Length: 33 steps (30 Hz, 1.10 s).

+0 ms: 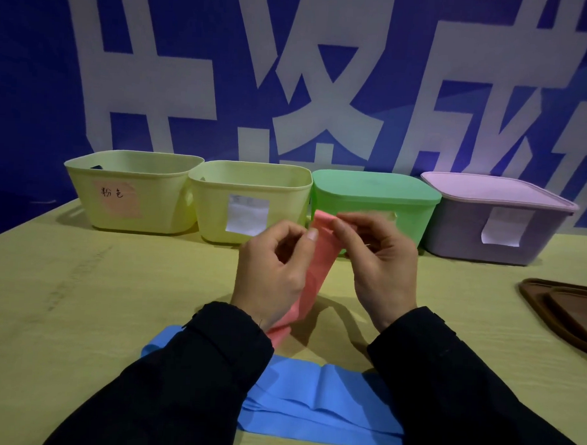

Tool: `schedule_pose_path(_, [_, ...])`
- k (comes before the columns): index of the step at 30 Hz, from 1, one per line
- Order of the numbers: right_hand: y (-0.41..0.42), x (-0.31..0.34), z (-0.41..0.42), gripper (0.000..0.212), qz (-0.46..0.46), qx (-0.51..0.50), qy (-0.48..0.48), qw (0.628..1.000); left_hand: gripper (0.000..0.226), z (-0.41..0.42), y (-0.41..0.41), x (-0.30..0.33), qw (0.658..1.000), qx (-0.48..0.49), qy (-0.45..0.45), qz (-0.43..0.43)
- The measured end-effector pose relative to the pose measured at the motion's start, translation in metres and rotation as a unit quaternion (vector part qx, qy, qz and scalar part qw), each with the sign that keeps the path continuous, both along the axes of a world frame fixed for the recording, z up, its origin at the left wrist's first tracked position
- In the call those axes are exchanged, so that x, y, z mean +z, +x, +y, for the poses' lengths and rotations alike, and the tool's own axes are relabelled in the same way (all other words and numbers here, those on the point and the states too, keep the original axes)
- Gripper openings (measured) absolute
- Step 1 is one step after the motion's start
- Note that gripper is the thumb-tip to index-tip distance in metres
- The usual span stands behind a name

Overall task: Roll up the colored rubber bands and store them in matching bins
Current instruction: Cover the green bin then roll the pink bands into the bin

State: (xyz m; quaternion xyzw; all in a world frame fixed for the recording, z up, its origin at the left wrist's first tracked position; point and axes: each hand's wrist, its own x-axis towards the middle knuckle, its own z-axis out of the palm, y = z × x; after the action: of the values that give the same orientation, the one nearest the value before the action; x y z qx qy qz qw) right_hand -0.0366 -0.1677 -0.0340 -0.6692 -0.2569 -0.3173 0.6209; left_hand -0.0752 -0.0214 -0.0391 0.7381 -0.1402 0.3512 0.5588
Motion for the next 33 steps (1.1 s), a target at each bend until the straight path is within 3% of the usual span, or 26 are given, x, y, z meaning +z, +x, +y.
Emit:
schedule_pose_path(5, [-0.009, -0.002, 0.010, 0.010, -0.022, -0.016, -0.086, 0.996, 0.037, -0.002, 0.002, 0.003, 0.981, -0.095, -0.121, 0.118])
schedule_pose_path(9, [-0.012, -0.002, 0.011, 0.011, -0.056, -0.029, -0.196, 0.979, 0.024, 0.005, 0.005, 0.003, 0.977, -0.077, -0.157, 0.119])
schedule_pose_path(11, [-0.015, 0.000, 0.012, 0.013, -0.051, -0.026, -0.206, 0.977, 0.017, 0.008, 0.006, 0.004, 0.975, -0.078, -0.167, 0.122])
schedule_pose_path(13, [-0.018, 0.003, 0.012, 0.015, -0.035, -0.026, -0.160, 0.986, 0.016, 0.008, 0.005, 0.005, 0.980, -0.080, -0.140, 0.117])
schedule_pose_path(16, [-0.013, 0.010, 0.003, 0.029, 0.009, 0.007, -0.089, 0.996, 0.015, 0.005, 0.002, 0.004, 0.992, -0.085, -0.014, 0.089])
schedule_pose_path(18, [-0.009, 0.012, -0.003, 0.040, 0.048, 0.091, -0.094, 0.990, 0.011, 0.002, 0.000, 0.000, 0.992, -0.076, 0.074, 0.064])
schedule_pose_path(20, [-0.007, 0.010, -0.004, 0.035, 0.076, 0.137, -0.111, 0.981, 0.013, 0.001, 0.001, -0.003, 0.991, -0.041, 0.119, 0.032])
schedule_pose_path(26, [-0.007, 0.010, -0.006, 0.009, 0.064, 0.139, -0.103, 0.983, 0.010, 0.002, 0.000, -0.002, 0.997, -0.030, 0.064, 0.026])
schedule_pose_path(33, [0.000, 0.012, -0.012, 0.002, 0.032, 0.130, -0.087, 0.987, 0.013, 0.003, 0.001, 0.000, 0.999, 0.000, 0.052, 0.006])
